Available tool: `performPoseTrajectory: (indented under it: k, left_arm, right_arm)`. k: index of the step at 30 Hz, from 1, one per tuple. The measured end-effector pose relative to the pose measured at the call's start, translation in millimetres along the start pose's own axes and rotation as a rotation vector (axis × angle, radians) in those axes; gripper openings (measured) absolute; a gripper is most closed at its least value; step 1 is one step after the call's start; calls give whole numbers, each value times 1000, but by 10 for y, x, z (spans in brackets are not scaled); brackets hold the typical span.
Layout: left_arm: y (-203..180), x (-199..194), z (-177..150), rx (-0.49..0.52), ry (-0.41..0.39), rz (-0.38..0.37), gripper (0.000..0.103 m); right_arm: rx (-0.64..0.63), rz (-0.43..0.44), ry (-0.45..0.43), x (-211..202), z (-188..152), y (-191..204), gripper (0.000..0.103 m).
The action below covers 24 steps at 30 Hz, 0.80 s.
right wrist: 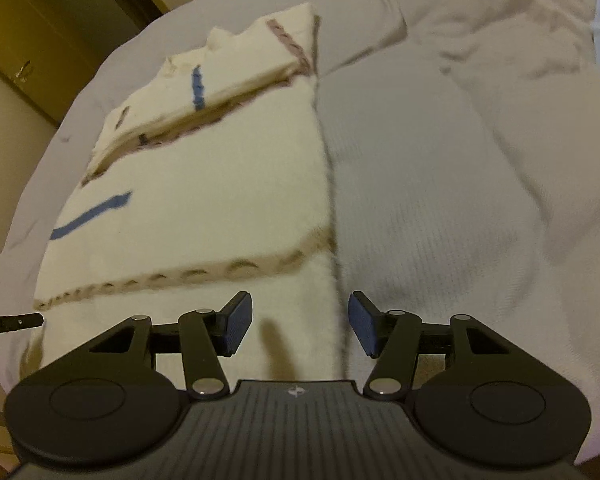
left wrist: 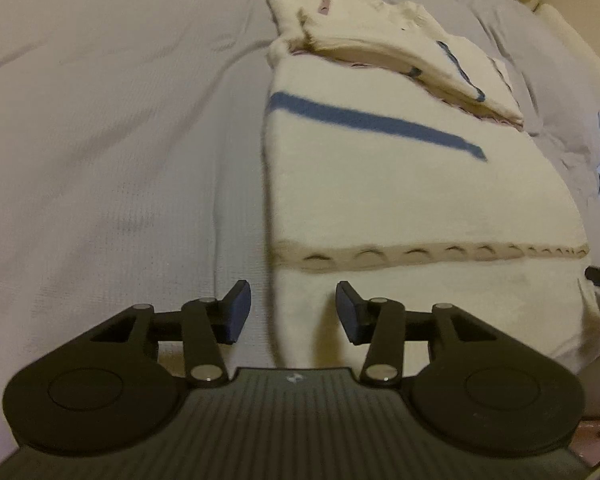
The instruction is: Fold clothes
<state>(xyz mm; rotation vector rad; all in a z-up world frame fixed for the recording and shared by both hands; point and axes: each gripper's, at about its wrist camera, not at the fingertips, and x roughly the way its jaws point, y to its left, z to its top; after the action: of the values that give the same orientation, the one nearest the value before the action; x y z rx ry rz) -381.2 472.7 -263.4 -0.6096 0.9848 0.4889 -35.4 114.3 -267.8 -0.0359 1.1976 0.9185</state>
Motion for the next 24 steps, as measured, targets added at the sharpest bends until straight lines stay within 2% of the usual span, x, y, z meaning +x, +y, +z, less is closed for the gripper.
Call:
performPoseTrajectory:
  k: [4, 9, 15, 17, 19, 20, 21, 22, 24]
  left_arm:
    - [132, -18, -116, 6, -57, -103, 41]
    - [272, -68, -323, 42, -151, -216, 38]
    - [414, -54, -493, -85, -204, -356, 35]
    - [460, -49, -549, -128, -221, -402, 35]
    - [477, 42, -531, -193, -225, -443, 35]
    - [463, 72, -499, -213, -219, -451, 34]
    - [421, 71, -469, -210, -211, -433, 23]
    - [374, 63, -441, -202, -202, -411, 6]
    - [304, -2, -433, -170, -199, -375, 7]
  right_arm:
    - [21, 120, -38, 99, -143, -168, 58]
    - [-24, 228, -69, 92, -276, -214, 57]
    - [136, 349, -73, 107, -421, -336, 46]
    - [144, 378, -60, 153, -405, -313, 44]
    - [169, 368, -48, 258, -360, -325, 28]
    - [203, 367, -44, 320, -339, -359, 17]
    - [237, 373, -41, 360, -333, -394, 13]
    - [271, 384, -38, 380, -340, -429, 12]
    - [276, 385, -42, 332, -369, -425, 10]
